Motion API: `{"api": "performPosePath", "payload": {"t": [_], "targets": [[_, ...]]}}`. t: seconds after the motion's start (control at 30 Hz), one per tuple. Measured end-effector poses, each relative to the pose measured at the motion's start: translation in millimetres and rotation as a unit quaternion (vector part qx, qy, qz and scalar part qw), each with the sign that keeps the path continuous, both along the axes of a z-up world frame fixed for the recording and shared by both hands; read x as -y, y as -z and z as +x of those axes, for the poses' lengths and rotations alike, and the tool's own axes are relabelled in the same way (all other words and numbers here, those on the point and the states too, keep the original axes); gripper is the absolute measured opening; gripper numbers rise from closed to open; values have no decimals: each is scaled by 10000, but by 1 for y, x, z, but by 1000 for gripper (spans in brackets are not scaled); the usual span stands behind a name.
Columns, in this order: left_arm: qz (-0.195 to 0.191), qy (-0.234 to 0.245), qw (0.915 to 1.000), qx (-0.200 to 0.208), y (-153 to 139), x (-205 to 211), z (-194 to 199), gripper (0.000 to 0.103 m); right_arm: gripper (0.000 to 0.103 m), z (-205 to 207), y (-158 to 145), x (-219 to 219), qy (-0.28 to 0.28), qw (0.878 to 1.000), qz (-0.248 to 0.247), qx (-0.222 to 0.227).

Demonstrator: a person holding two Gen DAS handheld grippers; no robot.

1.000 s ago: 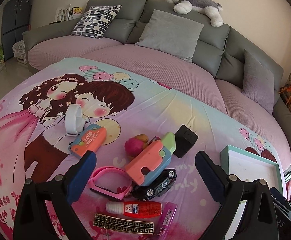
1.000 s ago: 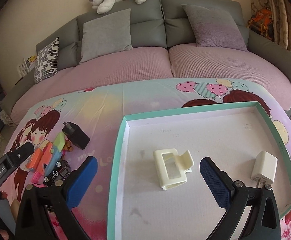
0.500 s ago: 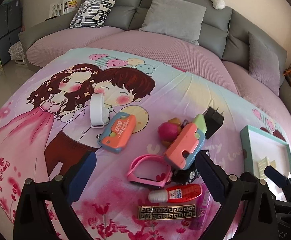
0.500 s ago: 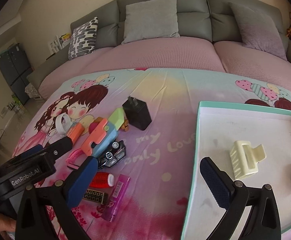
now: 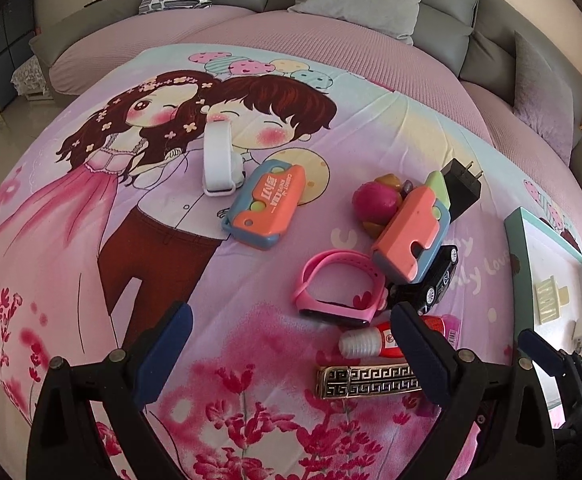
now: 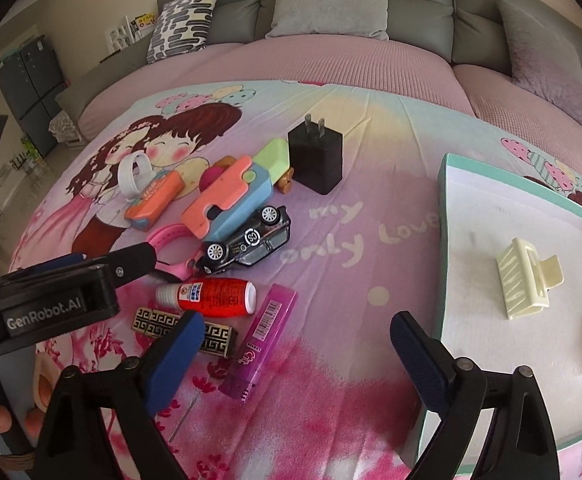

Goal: Organize rigid objects
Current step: 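Withdraw both tools from the tray back toward the remaining items, then grasp the pink tube with the right tool while the left tool grasps the gold patterned case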

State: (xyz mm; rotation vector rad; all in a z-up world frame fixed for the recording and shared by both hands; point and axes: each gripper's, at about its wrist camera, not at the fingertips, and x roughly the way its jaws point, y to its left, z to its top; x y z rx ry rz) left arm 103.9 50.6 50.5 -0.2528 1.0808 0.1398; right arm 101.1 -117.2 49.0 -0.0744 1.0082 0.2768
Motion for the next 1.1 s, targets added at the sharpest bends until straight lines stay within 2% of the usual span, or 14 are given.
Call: {"api": "performPosePath", "payload": {"t": [0.2,0.37,0.7,0.8,0.9,1.1], "targets": [[-43,80,9997,-209,7,2,0,99,83,-2,7,-5,-4,9997,-179,-176],[-74,137,9997,-207,4,5,0,99,73,-2,14,-8,-60,9990,-302,-334],[-156,247,9991,-301,4,11,1,99,59,-2,15,-14,-82,9991,-195,-362],[-130,288,9990,-326,4,13,1,99,52,-2,16,-8,34,9990,-158,-415],[-110,281,9989,-347,4,13,0,99,52,-2,17,-4,75,9989,-11,-473],[-43,267,9989,-387,5,14,0,99,52,-4,20,-15,-57,9987,-146,-494]]}}
